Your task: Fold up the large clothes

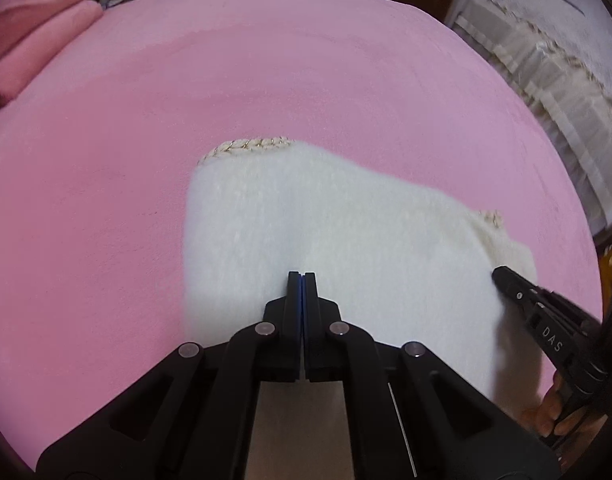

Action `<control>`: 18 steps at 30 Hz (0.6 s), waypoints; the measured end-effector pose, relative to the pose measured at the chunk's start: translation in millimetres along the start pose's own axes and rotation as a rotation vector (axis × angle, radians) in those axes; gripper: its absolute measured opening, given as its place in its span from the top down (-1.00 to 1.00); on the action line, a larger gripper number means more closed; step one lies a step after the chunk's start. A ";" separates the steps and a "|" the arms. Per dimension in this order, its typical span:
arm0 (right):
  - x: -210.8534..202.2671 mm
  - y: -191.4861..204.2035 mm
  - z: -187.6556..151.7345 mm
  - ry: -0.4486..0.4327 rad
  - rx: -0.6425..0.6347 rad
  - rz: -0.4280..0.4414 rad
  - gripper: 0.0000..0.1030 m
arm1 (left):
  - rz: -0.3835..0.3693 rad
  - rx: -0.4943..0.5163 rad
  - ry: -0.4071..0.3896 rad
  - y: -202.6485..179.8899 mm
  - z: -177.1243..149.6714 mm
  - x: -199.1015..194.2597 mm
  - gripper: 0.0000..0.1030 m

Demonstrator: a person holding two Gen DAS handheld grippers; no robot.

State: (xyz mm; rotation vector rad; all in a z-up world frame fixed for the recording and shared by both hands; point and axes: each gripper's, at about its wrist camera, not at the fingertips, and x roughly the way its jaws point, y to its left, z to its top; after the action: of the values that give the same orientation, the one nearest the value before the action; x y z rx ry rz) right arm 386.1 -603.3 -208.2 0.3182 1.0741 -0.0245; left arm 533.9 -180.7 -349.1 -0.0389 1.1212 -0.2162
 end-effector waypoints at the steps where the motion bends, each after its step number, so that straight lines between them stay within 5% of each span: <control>1: -9.3 -18.0 3.4 0.009 -0.019 -0.019 1.00 | -0.005 -0.013 0.006 0.9 -4.0 -5.2 0.99; 4: -29.6 -32.2 -29.5 0.030 -0.034 -0.049 1.00 | -0.048 -0.081 0.043 1.6 -17.3 -19.0 0.99; 13: -102.7 25.4 -144.1 0.112 0.011 -0.028 1.00 | -0.115 -0.153 0.157 -12.1 -92.7 -63.4 0.99; 18: -117.0 39.5 -180.1 0.266 0.049 -0.041 0.97 | -0.075 -0.257 0.254 -11.8 -132.0 -76.7 0.99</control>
State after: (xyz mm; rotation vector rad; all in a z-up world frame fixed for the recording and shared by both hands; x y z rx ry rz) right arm 181.9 -533.1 -175.7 0.3499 1.3450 -0.0466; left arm 381.8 -167.3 -336.9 -0.2890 1.3969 -0.1456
